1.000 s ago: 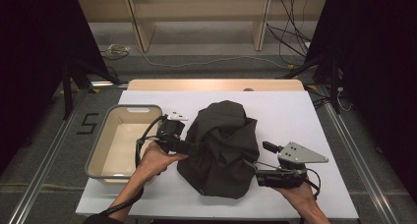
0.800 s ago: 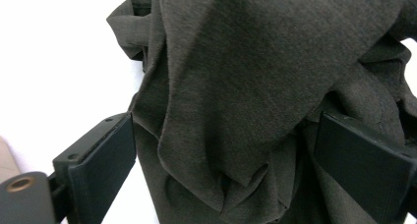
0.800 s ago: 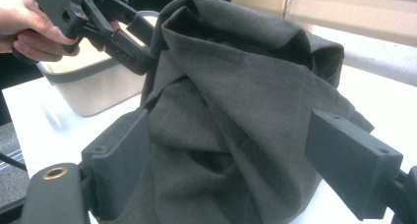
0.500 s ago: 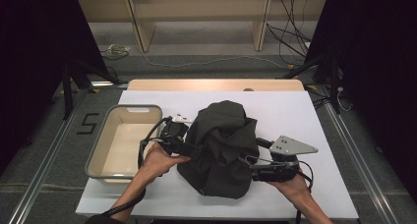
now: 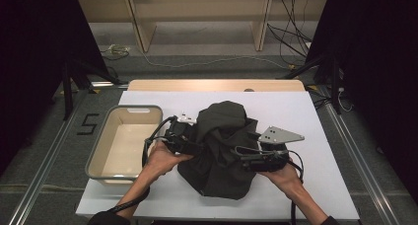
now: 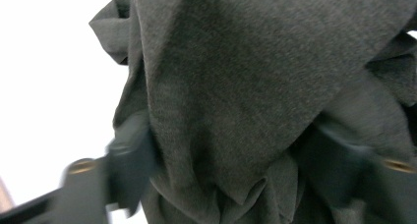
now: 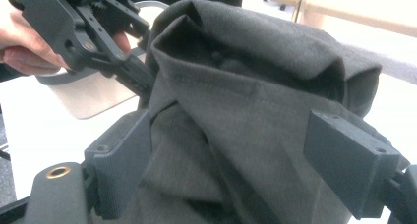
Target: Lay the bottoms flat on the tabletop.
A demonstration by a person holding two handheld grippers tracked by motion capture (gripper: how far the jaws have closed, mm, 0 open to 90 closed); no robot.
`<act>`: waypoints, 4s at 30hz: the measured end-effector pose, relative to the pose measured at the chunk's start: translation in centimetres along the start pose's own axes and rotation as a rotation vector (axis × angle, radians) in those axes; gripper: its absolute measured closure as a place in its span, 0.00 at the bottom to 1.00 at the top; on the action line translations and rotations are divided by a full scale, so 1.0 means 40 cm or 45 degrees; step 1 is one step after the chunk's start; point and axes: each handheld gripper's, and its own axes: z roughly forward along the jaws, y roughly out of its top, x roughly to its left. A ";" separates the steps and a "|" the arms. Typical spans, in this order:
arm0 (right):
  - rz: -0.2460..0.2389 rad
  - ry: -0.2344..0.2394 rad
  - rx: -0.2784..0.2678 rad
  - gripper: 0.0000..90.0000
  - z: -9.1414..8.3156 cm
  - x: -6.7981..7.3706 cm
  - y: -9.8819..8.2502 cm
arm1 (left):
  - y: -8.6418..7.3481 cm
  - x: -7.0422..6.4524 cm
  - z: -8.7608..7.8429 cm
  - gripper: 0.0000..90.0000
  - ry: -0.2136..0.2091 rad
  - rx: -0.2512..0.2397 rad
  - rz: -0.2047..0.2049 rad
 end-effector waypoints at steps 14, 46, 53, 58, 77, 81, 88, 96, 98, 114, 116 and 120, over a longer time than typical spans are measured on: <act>-0.010 -0.005 0.088 0.55 0.076 -0.006 0.008 | 0.004 0.007 -0.019 0.94 -0.028 -0.031 0.037; 0.334 -0.431 0.178 0.99 -0.126 -0.320 -0.098 | -0.004 0.098 -0.082 0.94 0.017 -0.155 -0.148; 0.257 -0.455 0.118 0.53 -0.127 -0.269 -0.049 | 0.016 0.069 -0.075 0.94 0.004 -0.164 -0.105; 0.178 -0.302 0.030 0.41 -0.131 -0.189 0.019 | 0.032 0.038 -0.072 0.94 -0.013 -0.169 -0.060; 0.005 0.019 0.143 0.37 0.039 0.007 0.067 | 0.040 -0.044 -0.052 0.94 -0.053 -0.118 0.085; -0.015 -0.011 0.190 0.59 0.062 0.002 0.055 | 0.039 -0.046 -0.048 0.94 -0.053 -0.112 0.085; 0.003 -0.024 0.205 0.97 0.071 -0.044 0.051 | 0.034 -0.043 -0.044 0.86 -0.070 -0.116 0.110; 0.184 -0.257 0.082 0.97 -0.035 -0.192 0.042 | 0.034 -0.014 -0.075 0.46 -0.053 -0.118 0.113; 0.214 -0.322 0.073 0.97 -0.058 -0.223 0.031 | 0.032 -0.008 -0.081 0.40 -0.014 -0.110 0.112; 0.349 -0.566 0.091 0.97 -0.135 -0.348 -0.036 | 0.022 0.004 -0.071 0.24 0.077 -0.042 0.047; 0.348 -0.565 0.091 0.97 -0.133 -0.348 -0.037 | 0.019 0.002 -0.059 0.22 0.084 -0.009 0.036; 0.346 -0.566 0.094 0.97 -0.134 -0.347 -0.038 | 0.011 -0.001 -0.036 0.18 0.074 0.040 0.011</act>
